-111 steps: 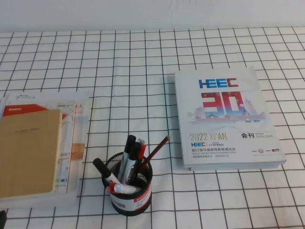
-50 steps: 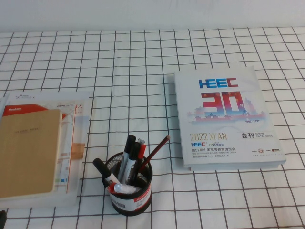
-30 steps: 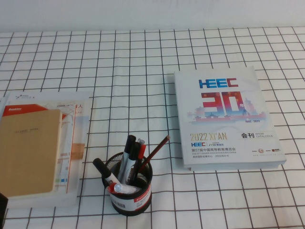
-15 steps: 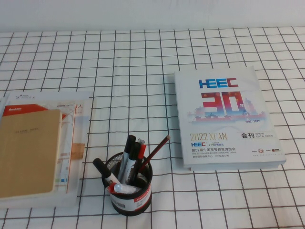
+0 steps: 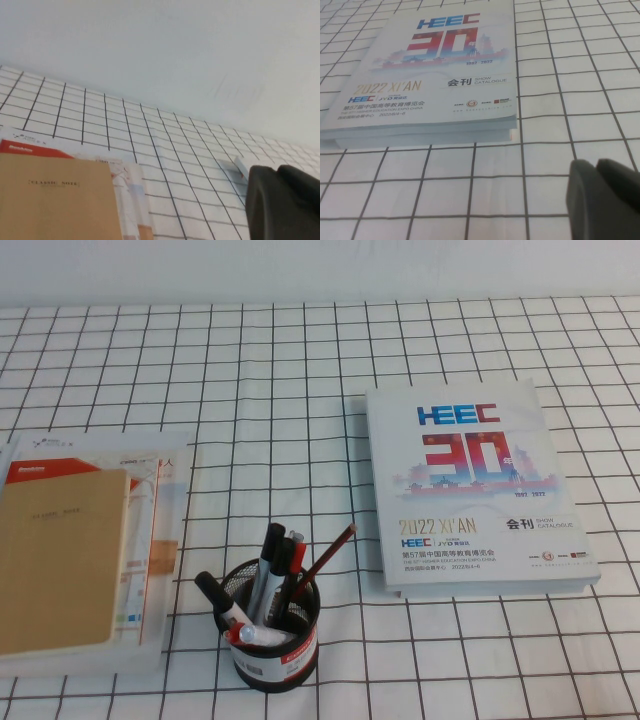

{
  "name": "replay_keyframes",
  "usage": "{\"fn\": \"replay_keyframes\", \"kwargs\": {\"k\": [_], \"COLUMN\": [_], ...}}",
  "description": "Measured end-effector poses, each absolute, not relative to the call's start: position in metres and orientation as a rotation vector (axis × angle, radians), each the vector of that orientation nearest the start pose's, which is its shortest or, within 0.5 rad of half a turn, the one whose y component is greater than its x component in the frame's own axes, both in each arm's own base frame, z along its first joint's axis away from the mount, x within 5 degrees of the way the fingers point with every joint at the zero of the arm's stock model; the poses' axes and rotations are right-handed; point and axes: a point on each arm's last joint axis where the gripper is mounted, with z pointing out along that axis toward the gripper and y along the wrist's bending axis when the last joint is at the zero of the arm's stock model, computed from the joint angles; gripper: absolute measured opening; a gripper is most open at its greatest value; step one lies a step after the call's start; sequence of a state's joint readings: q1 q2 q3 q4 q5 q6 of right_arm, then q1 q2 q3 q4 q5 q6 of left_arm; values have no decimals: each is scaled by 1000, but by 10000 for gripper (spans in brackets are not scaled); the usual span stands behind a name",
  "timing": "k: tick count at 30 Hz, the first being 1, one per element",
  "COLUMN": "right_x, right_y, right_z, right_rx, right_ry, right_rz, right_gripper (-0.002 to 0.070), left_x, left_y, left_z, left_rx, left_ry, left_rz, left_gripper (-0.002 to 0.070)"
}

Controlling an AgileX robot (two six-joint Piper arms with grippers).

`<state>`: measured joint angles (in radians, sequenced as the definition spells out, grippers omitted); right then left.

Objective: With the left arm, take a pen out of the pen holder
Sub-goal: 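Take a marker out of the pen holder and lay it on the table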

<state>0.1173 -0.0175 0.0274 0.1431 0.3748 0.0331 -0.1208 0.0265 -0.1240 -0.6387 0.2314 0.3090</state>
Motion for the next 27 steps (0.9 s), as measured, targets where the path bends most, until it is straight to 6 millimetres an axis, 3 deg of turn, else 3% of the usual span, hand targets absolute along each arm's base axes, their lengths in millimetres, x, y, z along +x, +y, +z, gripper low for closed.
{"fn": "replay_keyframes", "kwargs": {"k": [8,14,19,27], "right_x": [51,51,51,51], "right_y": [11,11,11,11], "right_z": [172,172,172,172], "right_rx": [10,10,10,10], "right_ry": [1872,1872,1872,1872], "right_rz": [245,245,245,245], "right_gripper": [-14,-14,-14,-14], "left_x": [74,99,110,112], "left_y": [-28,-32,-34,-37], "left_z": [263,266,261,263], "left_rx": [64,144,195,225], "left_ry": [1845,1991,2047,2019], "left_rz": [-421,-376,-344,-374], "left_gripper": [-2,-2,-2,-2]}}
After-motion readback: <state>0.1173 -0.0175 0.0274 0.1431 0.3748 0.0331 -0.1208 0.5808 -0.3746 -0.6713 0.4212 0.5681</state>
